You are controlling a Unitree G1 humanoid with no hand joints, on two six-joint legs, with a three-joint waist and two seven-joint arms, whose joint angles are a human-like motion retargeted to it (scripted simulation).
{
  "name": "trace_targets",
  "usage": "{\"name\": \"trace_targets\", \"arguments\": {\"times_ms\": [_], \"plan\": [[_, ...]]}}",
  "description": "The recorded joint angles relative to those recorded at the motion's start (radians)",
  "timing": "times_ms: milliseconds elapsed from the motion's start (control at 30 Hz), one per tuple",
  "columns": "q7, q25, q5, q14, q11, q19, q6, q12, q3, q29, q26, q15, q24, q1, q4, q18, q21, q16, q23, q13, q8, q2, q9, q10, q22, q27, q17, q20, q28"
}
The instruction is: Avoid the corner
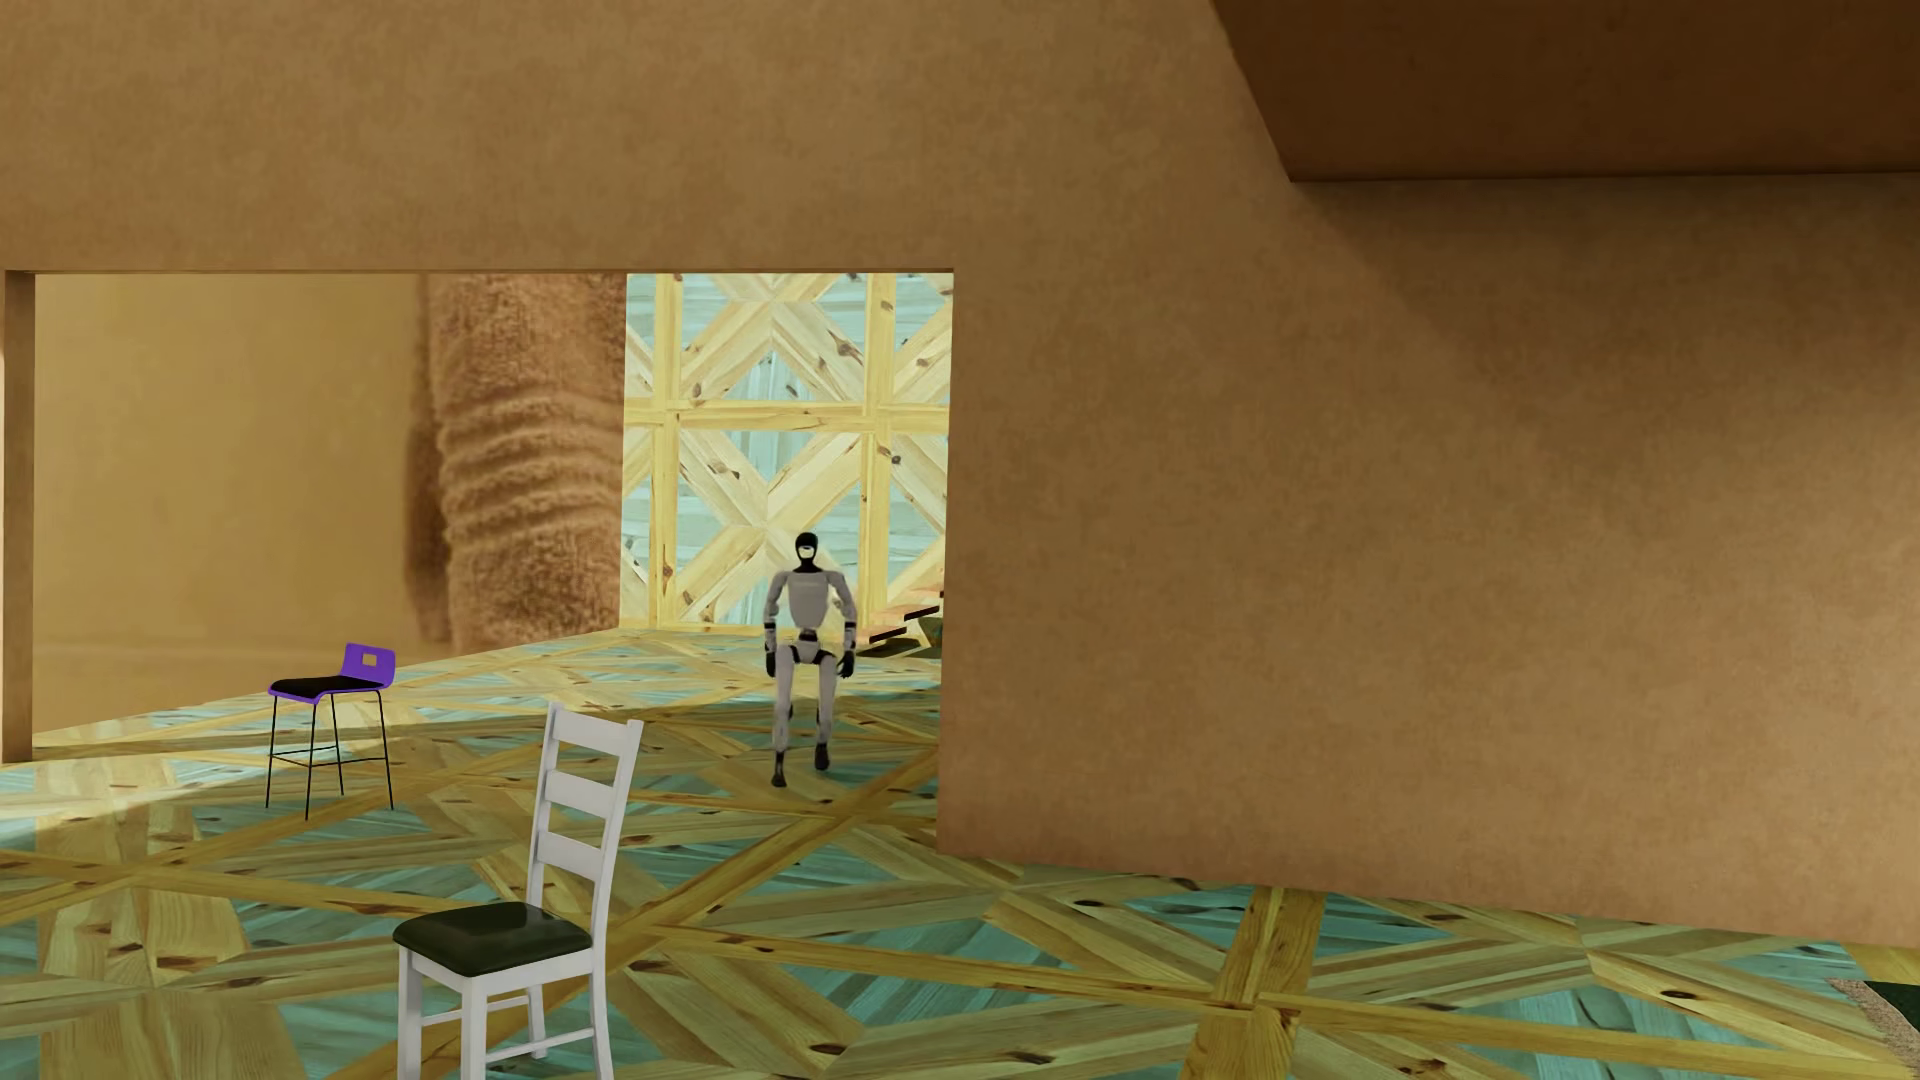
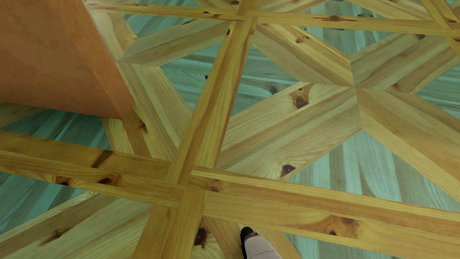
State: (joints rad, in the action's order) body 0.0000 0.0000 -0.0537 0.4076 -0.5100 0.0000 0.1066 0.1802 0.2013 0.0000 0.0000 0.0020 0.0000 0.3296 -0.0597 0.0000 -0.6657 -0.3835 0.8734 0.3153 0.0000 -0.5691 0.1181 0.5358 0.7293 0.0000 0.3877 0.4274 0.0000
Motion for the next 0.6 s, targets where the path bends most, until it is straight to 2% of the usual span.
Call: {"name": "trace_targets", "arguments": {"times_ms": [33,67,100,133,167,200,233,267,333,400,433,467,500,533,567,600], "plan": [[0.0,0.0,0.0,-0.084,-0.087,0.0,0.01,0.01,0.022,0.0,0.0,0.198,0.0,-0.015,-0.021,0.0,0.002,0.007,0.008,-0.005,0.0,-0.042,-0.011,0.062,0.014,0.0,-0.007,-0.025,0.0],[0.0,0.0,-0.041,-0.239,-0.166,0.0,0.045,0.021,0.001,0.0,0.0,0.288,0.0,-0.037,-0.062,0.0,0.0,0.029,0.034,-0.002,0.0,-0.044,-0.023,0.17,0.052,0.0,-0.01,-0.03,0.0],[0.0,0.0,-0.078,-0.4,-0.212,0.0,0.046,0.044,-0.041,0.0,0.0,0.283,0.0,-0.092,-0.067,0.0,-0.025,0.032,0.054,-0.013,0.0,-0.006,-0.032,0.34,0.092,0.0,-0.013,-0.02,0.0],[0.0,0.0,-0.123,-0.473,-0.228,0.0,0.047,0.057,-0.076,0.0,0.0,0.255,0.0,-0.205,-0.085,0.0,-0.028,0.027,0.06,-0.025,0.0,0.043,-0.042,0.547,0.111,0.0,-0.018,0.013,0.0],[0.0,0.0,-0.16,-0.388,-0.212,0.0,0.057,0.088,-0.114,0.0,0.0,0.188,0.0,-0.318,-0.113,0.0,0.038,0.032,0.073,-0.034,0.0,0.117,-0.046,0.732,0.102,0.0,-0.034,-0.003,0.0],[0.0,0.0,-0.165,-0.25,-0.16,0.0,0.039,0.095,-0.163,0.0,0.0,0.111,0.0,-0.397,-0.095,0.0,0.042,0.031,0.059,-0.05,0.0,0.244,-0.03,0.81,0.118,0.0,-0.03,0.015,0.0],[0.0,0.0,-0.156,-0.164,-0.11,0.0,0.013,0.106,-0.217,0.0,0.0,0.034,0.0,-0.496,-0.075,0.0,0.042,0.031,0.052,-0.076,0.0,0.35,-0.026,0.822,0.132,0.0,-0.024,0.029,0.0],[0.0,0.0,-0.148,-0.132,-0.066,0.0,-0.014,0.124,-0.292,0.0,0.0,-0.042,0.0,-0.589,-0.07,0.0,0.047,0.03,0.027,-0.095,0.0,0.432,-0.037,0.761,0.139,0.0,-0.015,0.019,0.0],[0.0,0.0,-0.1,-0.145,0.044,0.0,-0.05,0.147,-0.392,0.0,0.0,-0.198,0.0,-0.685,-0.06,0.0,0.054,0.016,-0.102,-0.117,0.0,0.653,-0.014,0.491,0.145,0.0,0.022,0.015,0.0],[0.0,0.0,-0.08,-0.204,0.094,0.0,-0.051,0.166,-0.45,0.0,0.0,-0.351,0.0,-0.764,-0.086,0.0,0.103,0.019,-0.16,-0.167,0.0,0.797,-0.026,0.144,0.147,0.0,0.043,-0.003,0.0],[0.0,0.0,-0.073,-0.243,0.099,0.0,-0.051,0.171,-0.462,0.0,0.0,-0.39,0.0,-0.797,-0.091,0.0,0.121,0.021,-0.193,-0.187,0.0,0.839,-0.043,0.015,0.155,0.0,0.054,0.004,0.0],[0.0,0.0,-0.065,-0.516,0.096,0.0,-0.047,0.174,-0.48,0.0,0.0,-0.401,0.0,-0.818,-0.114,0.0,0.12,0.02,-0.194,-0.212,0.0,0.884,-0.057,-0.364,0.169,0.0,0.056,0.01,0.0],[0.0,0.0,-0.03,-0.302,0.08,0.0,-0.055,0.182,-0.509,0.0,0.0,-0.371,0.0,-0.84,-0.125,0.0,0.146,0.02,-0.198,-0.218,0.0,0.93,-0.052,-0.037,0.179,0.0,0.052,0.005,0.0],[0.0,0.0,0.009,-0.193,0.043,0.0,-0.061,0.184,-0.528,0.0,0.0,-0.309,0.0,-0.865,-0.117,0.0,0.184,0.026,-0.214,-0.206,0.0,0.972,-0.05,0.074,0.197,0.0,0.045,0.013,0.0],[0.0,0.0,0.043,-0.253,-0.039,0.0,-0.072,0.193,-0.537,0.0,0.0,-0.182,0.0,-0.894,-0.106,0.0,0.182,0.033,-0.194,-0.176,0.0,0.968,-0.075,0.184,0.228,0.0,0.031,0.019,0.0],[0.0,0.0,0.077,-0.268,-0.181,0.0,-0.101,0.193,-0.525,0.0,0.0,0.027,0.0,-0.9,-0.057,0.0,0.184,0.034,-0.128,-0.159,0.0,0.937,-0.083,0.292,0.273,0.0,-0.005,0.031,0.0]]}}
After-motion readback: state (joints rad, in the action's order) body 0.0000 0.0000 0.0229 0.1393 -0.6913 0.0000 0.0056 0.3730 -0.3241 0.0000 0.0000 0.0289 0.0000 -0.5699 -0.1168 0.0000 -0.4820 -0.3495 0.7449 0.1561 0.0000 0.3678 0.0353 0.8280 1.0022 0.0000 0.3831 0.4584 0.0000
